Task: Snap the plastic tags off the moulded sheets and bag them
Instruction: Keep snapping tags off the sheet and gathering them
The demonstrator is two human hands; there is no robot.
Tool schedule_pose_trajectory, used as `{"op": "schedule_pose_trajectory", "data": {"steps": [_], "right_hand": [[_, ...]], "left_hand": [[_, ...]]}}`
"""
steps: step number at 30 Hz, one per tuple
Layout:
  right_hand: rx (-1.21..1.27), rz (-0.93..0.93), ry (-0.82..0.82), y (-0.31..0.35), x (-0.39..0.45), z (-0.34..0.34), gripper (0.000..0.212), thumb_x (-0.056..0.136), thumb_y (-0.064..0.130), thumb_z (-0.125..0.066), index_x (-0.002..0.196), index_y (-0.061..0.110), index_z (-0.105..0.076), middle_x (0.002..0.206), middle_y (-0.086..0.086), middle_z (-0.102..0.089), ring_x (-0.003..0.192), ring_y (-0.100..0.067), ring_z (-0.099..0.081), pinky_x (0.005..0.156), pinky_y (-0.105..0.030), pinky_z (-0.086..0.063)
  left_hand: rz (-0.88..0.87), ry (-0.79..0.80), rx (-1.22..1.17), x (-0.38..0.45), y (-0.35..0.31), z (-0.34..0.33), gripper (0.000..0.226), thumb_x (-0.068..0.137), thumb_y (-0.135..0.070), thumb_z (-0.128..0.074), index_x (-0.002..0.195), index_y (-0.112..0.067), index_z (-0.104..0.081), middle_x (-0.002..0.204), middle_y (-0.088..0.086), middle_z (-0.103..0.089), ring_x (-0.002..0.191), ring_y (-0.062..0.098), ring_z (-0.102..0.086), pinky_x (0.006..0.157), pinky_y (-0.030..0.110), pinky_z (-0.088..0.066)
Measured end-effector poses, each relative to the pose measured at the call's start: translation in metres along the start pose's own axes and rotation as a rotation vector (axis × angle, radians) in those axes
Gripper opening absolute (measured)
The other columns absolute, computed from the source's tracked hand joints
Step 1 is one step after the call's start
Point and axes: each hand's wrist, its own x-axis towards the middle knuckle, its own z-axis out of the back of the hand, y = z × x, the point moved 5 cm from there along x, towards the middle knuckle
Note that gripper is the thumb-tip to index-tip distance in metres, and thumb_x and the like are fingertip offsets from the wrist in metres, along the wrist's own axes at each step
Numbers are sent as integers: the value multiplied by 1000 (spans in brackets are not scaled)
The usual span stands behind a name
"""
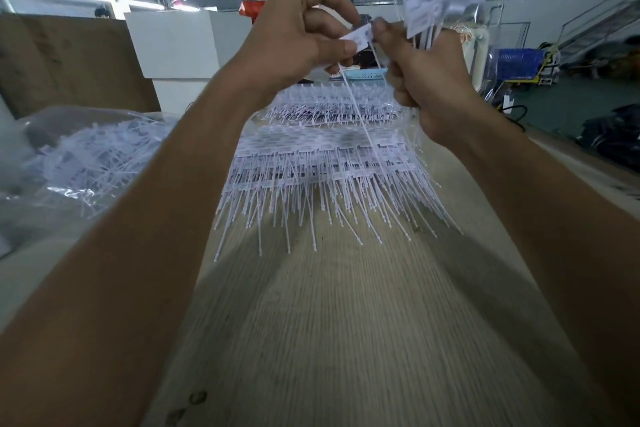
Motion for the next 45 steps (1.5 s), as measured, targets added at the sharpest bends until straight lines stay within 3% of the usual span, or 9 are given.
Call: {"op": "schedule_pose_trajectory", "data": {"steps": [7,13,17,22,26,33,38,41,45], "right_hand": [[-81,7,141,-3,-6,-10,21,101,24,-61,81,23,-56,53,11,-40,44,-7,-28,43,-25,-23],[34,-6,149,2,-4,-10,18,104,23,-56,88,16,-50,65,0,-35,46,-8,-24,42,-23,-20],[-117,107,141,9,-6,-13,14,101,22,-62,88,23,-56,61,15,-52,45,-1,-41,42,-20,-32],[-483,307,122,21,-7,-19,16,97,28,-65,102,13,-69,95,-5,-72,86,-20,-69,80,-42,-58],[-608,426,120,21,-11,-18,14,96,18,-63,97,6,-71,72,14,-58,52,5,-52,54,-12,-35],[-1005,738,144,30,-20,-27,27,94,2,-50,111,7,-69,103,-16,-66,81,-29,-60,67,-37,-48],[-856,482,44,18,-8,-15,20,95,10,-58,104,-2,-71,90,-9,-64,72,-17,-50,61,-20,-41],[-793,349,-79,7,-1,-5,22,97,10,-62,115,0,-67,96,-3,-65,62,-3,-50,53,0,-35],[-349,145,-200,-2,8,23,7,98,16,-64,93,21,-63,85,7,-67,64,-5,-60,57,-18,-49]], "left_hand": [[17,-106,69,3,5,4,10,88,-7,-75,95,-11,-69,88,7,-73,82,18,-73,73,34,-61],[109,-73,64,2,13,3,15,99,-21,-64,87,-14,-67,62,2,-69,52,19,-64,50,27,-49],[96,-135,31,3,13,7,15,96,-19,-67,84,-10,-69,59,4,-67,50,18,-60,48,26,-47],[157,-182,31,4,19,11,18,92,-11,-68,75,-7,-70,48,-4,-60,44,12,-51,45,21,-40],[260,-169,-38,5,24,15,23,90,-3,-64,67,-7,-66,44,-3,-54,40,8,-47,42,18,-36],[528,-41,-213,4,43,11,24,92,-3,-54,71,-14,-52,47,-2,-39,40,10,-27,42,19,-21],[311,-69,35,6,28,15,20,90,-4,-65,70,-8,-71,45,-3,-55,42,9,-47,45,19,-39],[200,137,183,2,16,3,18,91,-10,-71,73,-11,-75,51,-4,-60,49,8,-54,51,20,-46],[114,224,243,1,-2,-15,19,94,-23,-70,89,-5,-73,51,-4,-60,45,7,-50,47,17,-41]]}}
